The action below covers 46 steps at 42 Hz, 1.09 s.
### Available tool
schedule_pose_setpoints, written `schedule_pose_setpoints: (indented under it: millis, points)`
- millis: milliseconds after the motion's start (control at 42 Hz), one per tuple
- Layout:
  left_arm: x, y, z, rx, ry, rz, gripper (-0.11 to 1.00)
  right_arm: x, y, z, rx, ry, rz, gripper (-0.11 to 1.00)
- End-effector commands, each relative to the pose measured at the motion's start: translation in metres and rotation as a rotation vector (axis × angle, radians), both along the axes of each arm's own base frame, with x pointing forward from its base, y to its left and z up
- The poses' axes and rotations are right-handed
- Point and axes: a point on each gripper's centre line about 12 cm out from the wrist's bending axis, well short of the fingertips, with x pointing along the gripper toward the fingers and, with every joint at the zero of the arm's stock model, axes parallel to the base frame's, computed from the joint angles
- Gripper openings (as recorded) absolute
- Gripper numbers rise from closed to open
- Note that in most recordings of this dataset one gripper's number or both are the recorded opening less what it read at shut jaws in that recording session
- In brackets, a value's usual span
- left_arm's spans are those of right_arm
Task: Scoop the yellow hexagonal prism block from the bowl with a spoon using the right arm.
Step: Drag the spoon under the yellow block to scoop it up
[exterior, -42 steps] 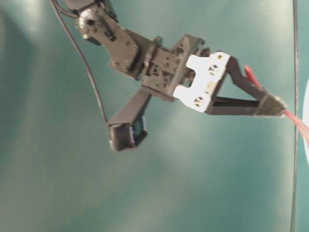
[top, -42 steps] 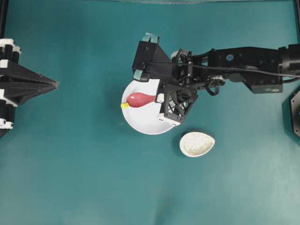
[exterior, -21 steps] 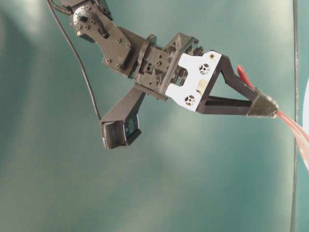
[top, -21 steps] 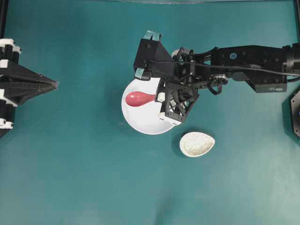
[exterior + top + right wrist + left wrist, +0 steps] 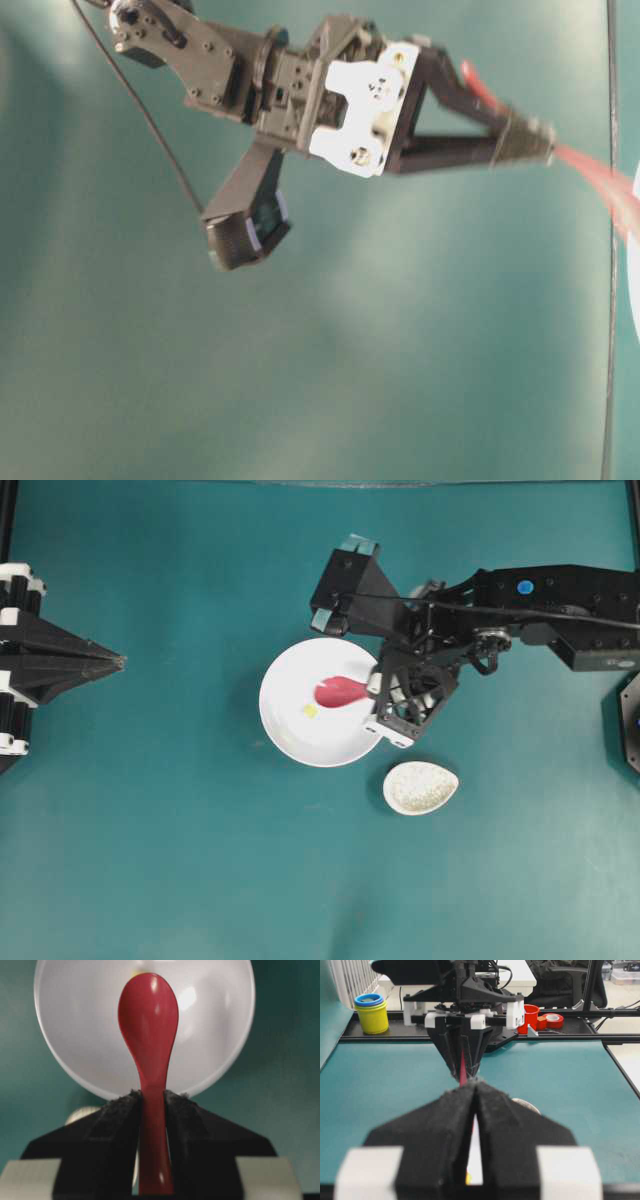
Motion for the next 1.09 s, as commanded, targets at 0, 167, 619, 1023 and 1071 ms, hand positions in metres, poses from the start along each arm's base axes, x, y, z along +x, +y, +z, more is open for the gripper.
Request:
schedule_pose_setpoints:
  millis: [0,167,619,1023,1071]
  points:
    - [0.002,0.000,0.005,0.003,-0.011,-0.001,0.00,-0.006,0.001,0.017,0.015,0.031,-0.024,0.21]
    - [0.002,0.000,0.005,0.003,-0.011,-0.001,0.00,-0.010,0.002,0.017,0.032,0.118,-0.051,0.21]
    - [0.002,0.000,0.006,0.003,-0.014,-0.001,0.00,0.006,0.001,0.004,0.035,0.149,-0.049,0.21]
    - [0.002,0.000,0.006,0.003,-0.014,0.001,0.00,0.020,0.002,-0.010,0.033,0.153,-0.034,0.21]
    - [0.002,0.000,0.006,0.002,-0.014,0.000,0.00,0.022,0.003,-0.011,0.032,0.153,-0.027,0.21]
